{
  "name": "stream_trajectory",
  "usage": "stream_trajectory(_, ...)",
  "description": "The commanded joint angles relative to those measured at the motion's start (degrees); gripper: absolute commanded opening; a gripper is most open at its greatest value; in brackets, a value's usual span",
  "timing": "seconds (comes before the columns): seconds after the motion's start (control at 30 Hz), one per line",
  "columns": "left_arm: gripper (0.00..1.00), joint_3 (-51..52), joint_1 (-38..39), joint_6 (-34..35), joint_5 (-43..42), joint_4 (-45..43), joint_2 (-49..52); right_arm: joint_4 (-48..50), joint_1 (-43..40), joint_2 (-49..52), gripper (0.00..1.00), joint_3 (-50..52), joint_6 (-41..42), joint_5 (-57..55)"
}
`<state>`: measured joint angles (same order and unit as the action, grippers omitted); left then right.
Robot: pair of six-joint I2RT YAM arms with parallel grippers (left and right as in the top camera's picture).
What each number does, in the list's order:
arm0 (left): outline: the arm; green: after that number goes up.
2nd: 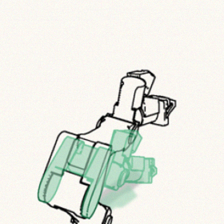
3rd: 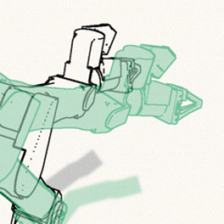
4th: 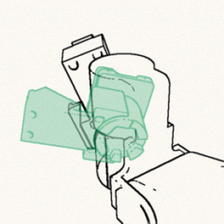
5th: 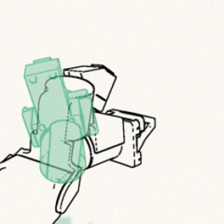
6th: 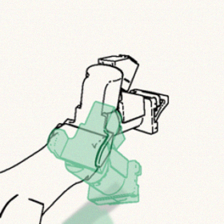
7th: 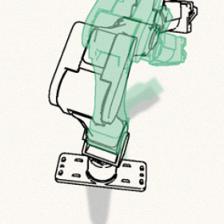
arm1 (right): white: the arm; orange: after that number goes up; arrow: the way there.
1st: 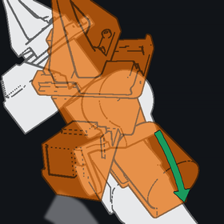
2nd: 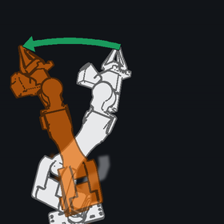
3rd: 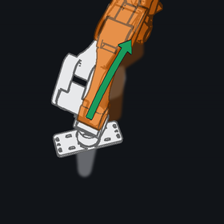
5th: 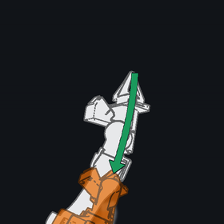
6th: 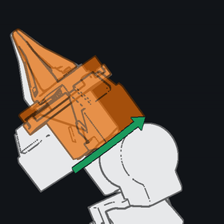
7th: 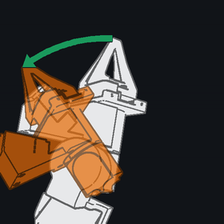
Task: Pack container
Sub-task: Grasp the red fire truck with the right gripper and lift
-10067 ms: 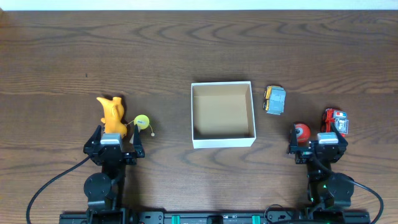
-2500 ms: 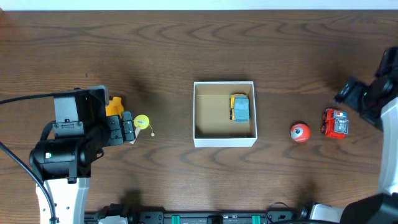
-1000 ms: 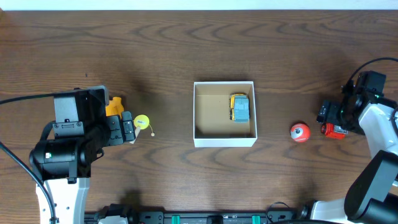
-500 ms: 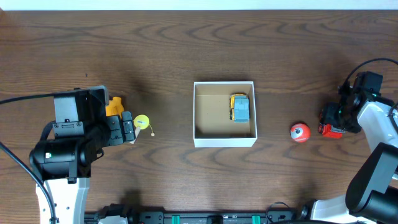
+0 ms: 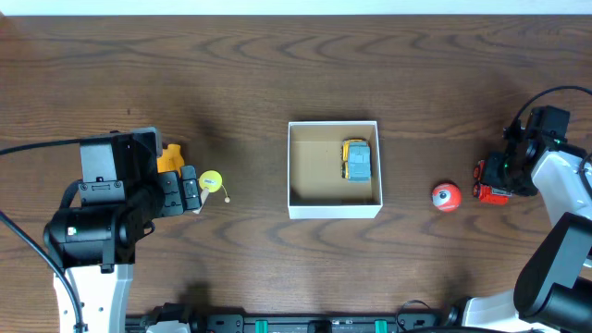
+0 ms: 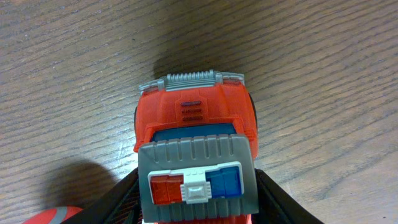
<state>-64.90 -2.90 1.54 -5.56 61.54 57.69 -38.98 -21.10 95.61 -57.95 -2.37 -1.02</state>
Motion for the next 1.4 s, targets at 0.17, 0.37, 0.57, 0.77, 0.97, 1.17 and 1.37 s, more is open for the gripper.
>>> stream_trajectory(0.17,0.98,-0.96,-0.15,0.52,0.22,0.15,-0.09,0.02,-0.42,0.42,0.18,0.37,0.22,0.48)
stream_trajectory(0.37,0.98,-0.96,-0.15,0.50,0.22,0.15,-0.09,0.09,-0.35,0.42,0.07,0.37,3.50,0.46)
stream_trajectory(0.57,0.98,-0.96,-0.15,0.50,0.22,0.13,-0.09,-0.07,-0.24,0.39,0.01,0.07,5.42,0.48)
stream_trajectory(0.77,0.98,-0.96,-0.15,0.50,0.22,0.15,-0.09,-2.60,0.11,-2.23,0.01,-2.27,6.86,2.93)
stream_trajectory(0.97,0.98,-0.96,-0.15,0.50,0.22,0.13,-0.09,-6.16,2.62,-8.96,0.01,-4.63,7.72,2.89)
stream_trajectory(1.17,0.98,-0.96,-0.15,0.52,0.20,0.15,-0.09,-7.54,6.25,-16.79,0.01,-4.70,8.55,2.56)
stream_trajectory(1.37,0.98,-0.96,-0.15,0.52,0.20,0.15,-0.09,-8.33,11.34,-23.63,0.01,-4.70,8.98,2.32)
